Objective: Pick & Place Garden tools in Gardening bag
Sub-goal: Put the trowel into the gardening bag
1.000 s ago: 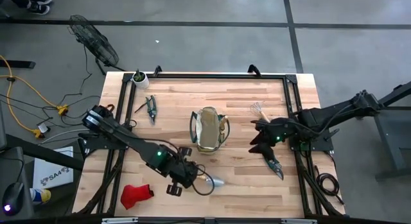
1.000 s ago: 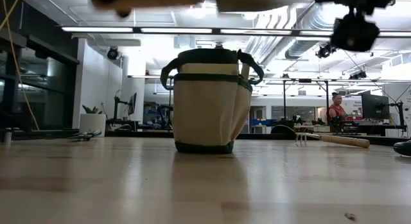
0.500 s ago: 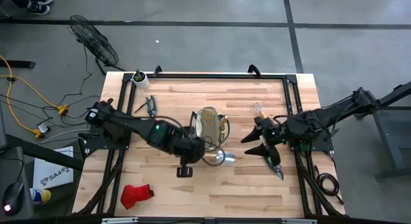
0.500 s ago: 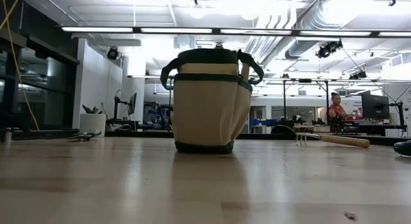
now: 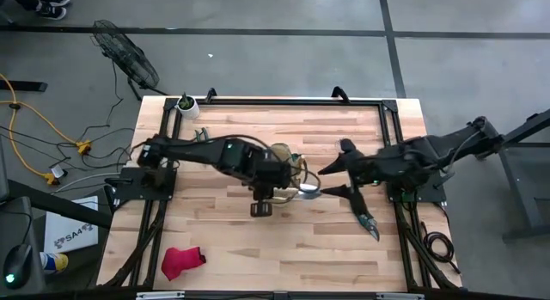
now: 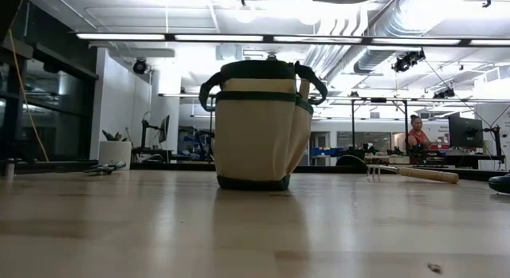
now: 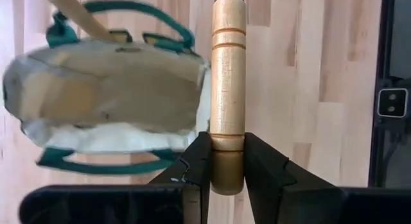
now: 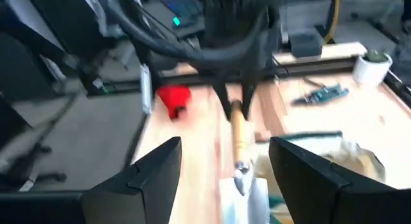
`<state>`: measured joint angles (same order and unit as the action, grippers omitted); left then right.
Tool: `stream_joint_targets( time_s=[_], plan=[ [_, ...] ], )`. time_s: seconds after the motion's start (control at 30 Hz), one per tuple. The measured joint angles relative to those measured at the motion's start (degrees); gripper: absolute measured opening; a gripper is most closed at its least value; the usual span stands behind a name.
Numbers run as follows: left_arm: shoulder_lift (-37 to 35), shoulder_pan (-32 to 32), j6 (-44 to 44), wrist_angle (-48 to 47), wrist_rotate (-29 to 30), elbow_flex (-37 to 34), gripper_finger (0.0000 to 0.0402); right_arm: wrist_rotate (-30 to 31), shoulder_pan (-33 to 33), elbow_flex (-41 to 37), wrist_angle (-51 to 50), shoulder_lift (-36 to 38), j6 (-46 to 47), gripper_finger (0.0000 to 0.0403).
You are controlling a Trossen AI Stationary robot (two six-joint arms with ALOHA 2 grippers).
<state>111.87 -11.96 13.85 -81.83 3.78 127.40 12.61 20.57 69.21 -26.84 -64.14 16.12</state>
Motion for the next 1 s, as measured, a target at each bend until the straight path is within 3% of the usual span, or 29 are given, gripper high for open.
stream_joint_targets(
  time_s=[0.2, 0.6, 0.83, 1.0],
  plan=[
    [3.70, 0.89, -1.65, -3.01, 2.30, 7.21, 0.0060, -1.24, -0.08, 0.20, -0.03, -5.08, -2.18, 0.0227],
    [3.55, 0.72, -3.57, -2.70, 3.27, 7.16, 0.0060, 2.08, -1.67, 0.24, 1.45, -14.22, -5.99, 0.0227],
    [3.55, 0.71, -3.54, -2.38, 3.44, 7.16, 0.0060, 2.03, -3.77, 0.24, 1.78, -15.67, -5.83, 0.0226],
    [3.55, 0.71, -3.54, -2.36, 3.44, 7.16, 0.0060, 1.02, -5.28, 0.24, 1.72, -15.67, -4.15, 0.0197]
  ],
)
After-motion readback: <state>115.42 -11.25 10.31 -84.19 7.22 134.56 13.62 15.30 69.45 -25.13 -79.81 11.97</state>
